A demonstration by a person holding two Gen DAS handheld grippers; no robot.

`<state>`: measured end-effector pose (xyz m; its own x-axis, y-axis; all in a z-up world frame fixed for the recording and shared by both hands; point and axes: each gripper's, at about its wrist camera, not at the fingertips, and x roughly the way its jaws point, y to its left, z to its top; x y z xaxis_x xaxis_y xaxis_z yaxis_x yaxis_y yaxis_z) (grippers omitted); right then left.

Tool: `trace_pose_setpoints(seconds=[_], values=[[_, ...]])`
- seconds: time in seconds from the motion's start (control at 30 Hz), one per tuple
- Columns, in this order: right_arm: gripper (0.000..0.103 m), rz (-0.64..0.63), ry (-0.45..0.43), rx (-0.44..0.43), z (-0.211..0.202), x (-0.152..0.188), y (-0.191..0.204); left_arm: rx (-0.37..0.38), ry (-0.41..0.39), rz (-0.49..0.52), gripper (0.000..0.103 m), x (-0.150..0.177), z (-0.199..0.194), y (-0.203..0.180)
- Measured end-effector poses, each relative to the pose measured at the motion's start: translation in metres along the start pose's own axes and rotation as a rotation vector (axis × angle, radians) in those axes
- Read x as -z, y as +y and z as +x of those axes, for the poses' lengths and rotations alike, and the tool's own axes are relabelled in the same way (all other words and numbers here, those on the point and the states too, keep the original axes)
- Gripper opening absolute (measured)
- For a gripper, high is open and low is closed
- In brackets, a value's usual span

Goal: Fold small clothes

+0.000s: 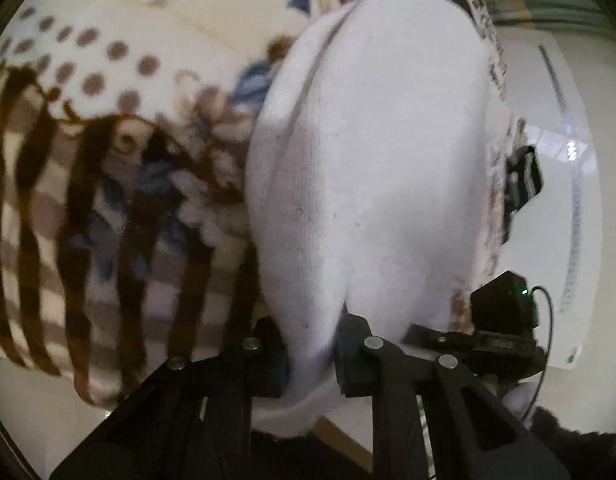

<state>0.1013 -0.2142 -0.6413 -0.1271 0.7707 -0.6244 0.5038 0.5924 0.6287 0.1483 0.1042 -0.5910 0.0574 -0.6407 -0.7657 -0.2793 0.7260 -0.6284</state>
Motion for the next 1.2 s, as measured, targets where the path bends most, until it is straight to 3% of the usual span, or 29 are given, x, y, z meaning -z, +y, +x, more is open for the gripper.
trace_pose_setpoints(seconds=[0.23,0.33,0.43,0.63,0.73,0.8,0.87,0.9,0.97,1.0,1.03,1.1,1.2], values=[[0.013,-0.036,-0.078,-0.060,-0.048,0.021,0.051,0.145,-0.052,-0.100,0.010,-0.017,-0.062,-0.020],[0.013,-0.070,-0.137,-0.091,-0.084,0.012,0.090,0.205,-0.093,-0.079,0.010,-0.049,-0.084,-0.046],[0.013,-0.106,-0.203,-0.131,-0.108,-0.018,0.135,0.258,-0.143,-0.046,0.010,-0.106,-0.088,-0.077],[0.013,-0.164,-0.329,-0.120,-0.147,-0.139,0.204,0.313,-0.216,-0.069,0.011,-0.229,-0.065,-0.118],[0.013,-0.137,-0.354,-0.135,-0.159,-0.217,0.232,0.343,-0.223,-0.127,0.026,-0.290,-0.048,-0.123],[0.020,-0.122,-0.351,-0.150,-0.160,-0.268,0.254,0.369,-0.259,-0.154,0.043,-0.317,-0.048,-0.125],[0.025,-0.102,-0.372,-0.187,-0.165,-0.302,0.265,0.412,-0.313,-0.171,0.049,-0.329,-0.056,-0.122],[0.042,-0.100,-0.382,-0.213,-0.169,-0.311,0.267,0.415,-0.343,-0.171,0.051,-0.330,-0.064,-0.121],[0.064,-0.129,-0.404,-0.259,-0.182,-0.319,0.273,0.389,-0.384,-0.146,0.054,-0.330,-0.075,-0.121],[0.066,-0.156,-0.415,-0.252,-0.188,-0.320,0.278,0.348,-0.400,-0.112,0.054,-0.326,-0.080,-0.124],[0.066,-0.187,-0.425,-0.208,-0.193,-0.318,0.281,0.306,-0.403,-0.083,0.055,-0.325,-0.080,-0.126],[0.066,-0.251,-0.443,-0.109,-0.201,-0.309,0.282,0.145,-0.403,0.045,0.055,-0.317,-0.075,-0.142],[0.066,-0.334,-0.448,0.105,-0.193,-0.297,0.273,-0.109,-0.332,0.204,0.055,-0.314,-0.042,-0.159]])
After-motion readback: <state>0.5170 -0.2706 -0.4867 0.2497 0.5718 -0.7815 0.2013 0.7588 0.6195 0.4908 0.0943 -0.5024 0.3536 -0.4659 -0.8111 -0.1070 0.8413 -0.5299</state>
